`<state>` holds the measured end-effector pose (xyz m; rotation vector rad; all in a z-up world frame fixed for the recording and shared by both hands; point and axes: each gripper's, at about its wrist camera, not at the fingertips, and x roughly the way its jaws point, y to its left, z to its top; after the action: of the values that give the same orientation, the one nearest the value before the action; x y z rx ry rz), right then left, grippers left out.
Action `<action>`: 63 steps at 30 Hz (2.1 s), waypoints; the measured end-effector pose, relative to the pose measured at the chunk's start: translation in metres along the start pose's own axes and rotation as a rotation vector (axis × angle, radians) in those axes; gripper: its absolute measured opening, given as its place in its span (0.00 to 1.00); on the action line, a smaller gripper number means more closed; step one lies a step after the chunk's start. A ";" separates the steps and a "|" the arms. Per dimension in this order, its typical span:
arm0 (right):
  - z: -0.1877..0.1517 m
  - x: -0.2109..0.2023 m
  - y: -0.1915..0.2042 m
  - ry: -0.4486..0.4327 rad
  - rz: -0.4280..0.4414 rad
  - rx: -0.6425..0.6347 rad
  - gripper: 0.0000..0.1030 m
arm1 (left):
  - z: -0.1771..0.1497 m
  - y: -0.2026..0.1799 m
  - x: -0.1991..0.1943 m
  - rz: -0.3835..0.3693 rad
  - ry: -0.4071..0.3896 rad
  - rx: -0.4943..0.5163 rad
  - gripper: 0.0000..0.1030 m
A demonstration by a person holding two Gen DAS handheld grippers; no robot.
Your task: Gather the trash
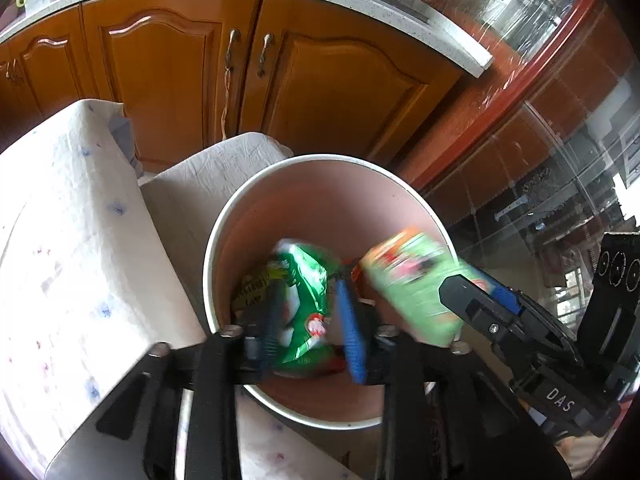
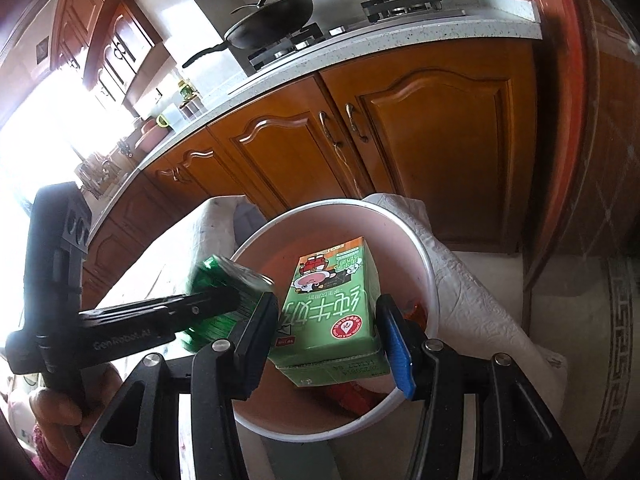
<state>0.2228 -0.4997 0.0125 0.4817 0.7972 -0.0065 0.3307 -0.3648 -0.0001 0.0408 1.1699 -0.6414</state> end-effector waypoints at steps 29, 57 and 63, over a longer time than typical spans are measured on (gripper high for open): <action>-0.046 -0.044 0.022 -0.110 0.128 0.073 0.60 | -0.078 0.035 -0.078 0.014 -0.150 -0.080 0.42; -0.153 -0.093 0.088 -0.318 0.014 -0.061 0.92 | -0.215 0.082 -0.160 0.086 -0.413 -0.164 0.90; -0.185 -0.120 0.110 -0.498 -0.067 -0.183 1.00 | -0.249 0.082 -0.183 0.166 -0.557 -0.135 0.95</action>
<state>0.0320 -0.3450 0.0306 0.2613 0.3200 -0.1112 0.1184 -0.1283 0.0319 -0.1463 0.6593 -0.3881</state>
